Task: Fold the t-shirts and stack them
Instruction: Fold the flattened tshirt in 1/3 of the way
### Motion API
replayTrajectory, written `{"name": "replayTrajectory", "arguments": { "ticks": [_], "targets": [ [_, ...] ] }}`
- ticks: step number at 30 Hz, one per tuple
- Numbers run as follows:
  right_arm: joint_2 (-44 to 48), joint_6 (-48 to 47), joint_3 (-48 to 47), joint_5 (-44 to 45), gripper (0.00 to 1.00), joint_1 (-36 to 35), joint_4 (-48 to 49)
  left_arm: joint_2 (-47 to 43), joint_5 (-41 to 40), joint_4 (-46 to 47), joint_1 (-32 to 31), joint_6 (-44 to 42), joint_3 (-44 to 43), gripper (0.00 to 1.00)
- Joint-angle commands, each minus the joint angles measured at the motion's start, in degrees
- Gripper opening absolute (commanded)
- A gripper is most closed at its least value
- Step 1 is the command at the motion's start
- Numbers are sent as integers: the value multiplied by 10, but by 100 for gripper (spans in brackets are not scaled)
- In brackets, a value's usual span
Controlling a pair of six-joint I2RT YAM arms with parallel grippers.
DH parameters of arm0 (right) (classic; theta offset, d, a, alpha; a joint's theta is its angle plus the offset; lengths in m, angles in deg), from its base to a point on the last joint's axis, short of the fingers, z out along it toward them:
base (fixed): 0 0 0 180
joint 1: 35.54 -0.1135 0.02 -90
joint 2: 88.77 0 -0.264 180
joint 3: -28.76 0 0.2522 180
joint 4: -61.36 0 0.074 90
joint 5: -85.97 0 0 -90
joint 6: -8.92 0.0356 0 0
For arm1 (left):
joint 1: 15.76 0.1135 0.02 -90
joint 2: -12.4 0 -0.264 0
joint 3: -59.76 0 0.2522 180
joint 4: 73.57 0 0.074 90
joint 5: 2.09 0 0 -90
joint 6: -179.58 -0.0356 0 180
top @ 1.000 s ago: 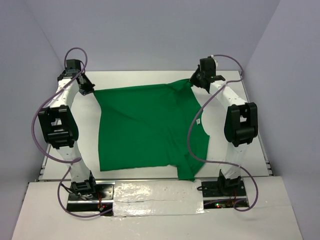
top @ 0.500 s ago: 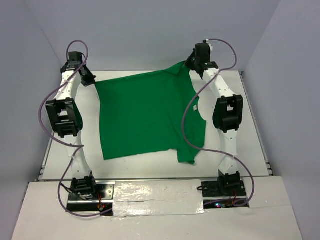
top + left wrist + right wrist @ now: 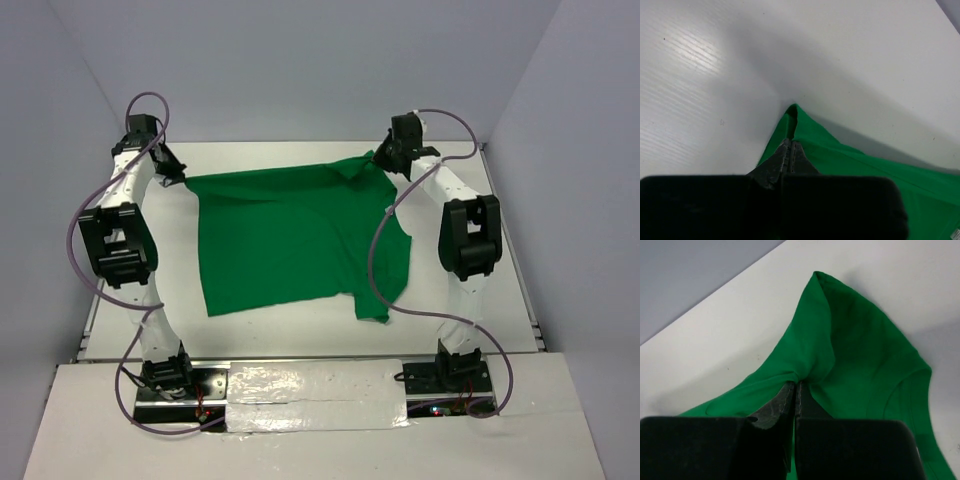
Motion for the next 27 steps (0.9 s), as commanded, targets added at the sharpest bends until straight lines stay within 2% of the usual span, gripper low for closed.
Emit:
{"name": "replayTrajectory", "arguments": {
  "ticks": [1,6,13,27],
  "targets": [
    [59,0,26,13,0,-1,24,-56,8,27,6,-4,48,0],
    [120,0,123,21,0,-2,43,-110,25,63,6,6,138,0],
    [198,12,247,43,0,-2,70,-132,40,79,-1,9,184,0],
    [268,5,358,63,0,-1,82,-164,42,100,-39,16,250,0]
  ]
}}
